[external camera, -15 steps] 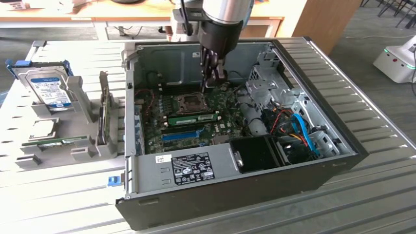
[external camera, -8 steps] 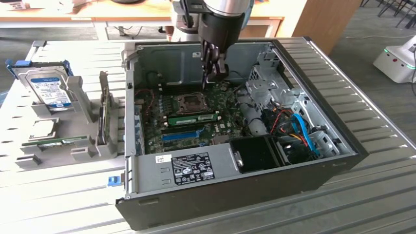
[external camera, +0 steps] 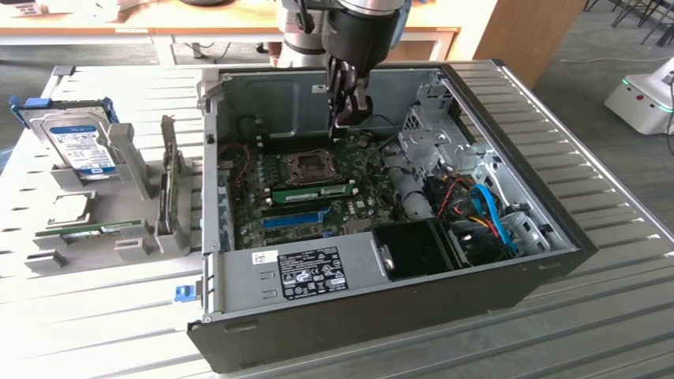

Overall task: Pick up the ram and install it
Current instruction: 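Insert the ram into the slot, then press down the ram until it locks into place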

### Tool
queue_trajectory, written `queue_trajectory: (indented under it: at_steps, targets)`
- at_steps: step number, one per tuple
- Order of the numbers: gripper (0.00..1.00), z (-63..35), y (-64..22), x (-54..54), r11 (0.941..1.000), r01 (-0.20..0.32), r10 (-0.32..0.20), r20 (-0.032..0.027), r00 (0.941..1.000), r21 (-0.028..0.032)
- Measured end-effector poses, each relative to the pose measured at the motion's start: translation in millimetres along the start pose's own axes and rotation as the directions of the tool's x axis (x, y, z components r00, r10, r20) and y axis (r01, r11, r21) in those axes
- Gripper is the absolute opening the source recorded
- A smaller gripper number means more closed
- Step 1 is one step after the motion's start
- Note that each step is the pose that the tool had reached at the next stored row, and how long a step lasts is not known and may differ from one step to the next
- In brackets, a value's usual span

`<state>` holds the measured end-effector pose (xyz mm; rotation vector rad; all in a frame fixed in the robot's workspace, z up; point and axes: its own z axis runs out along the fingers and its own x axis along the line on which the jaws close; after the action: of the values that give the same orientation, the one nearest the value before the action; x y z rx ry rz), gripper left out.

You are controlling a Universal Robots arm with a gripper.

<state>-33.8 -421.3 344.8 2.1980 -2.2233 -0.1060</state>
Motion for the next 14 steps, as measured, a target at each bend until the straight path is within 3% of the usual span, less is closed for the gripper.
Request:
queue_trajectory:
  at_steps: [14]
  targets:
    - [0.25, -2.7, 0.1, -0.1, 1.0000, 0.000, 0.000, 0.0000, 1.0000, -0.0001]
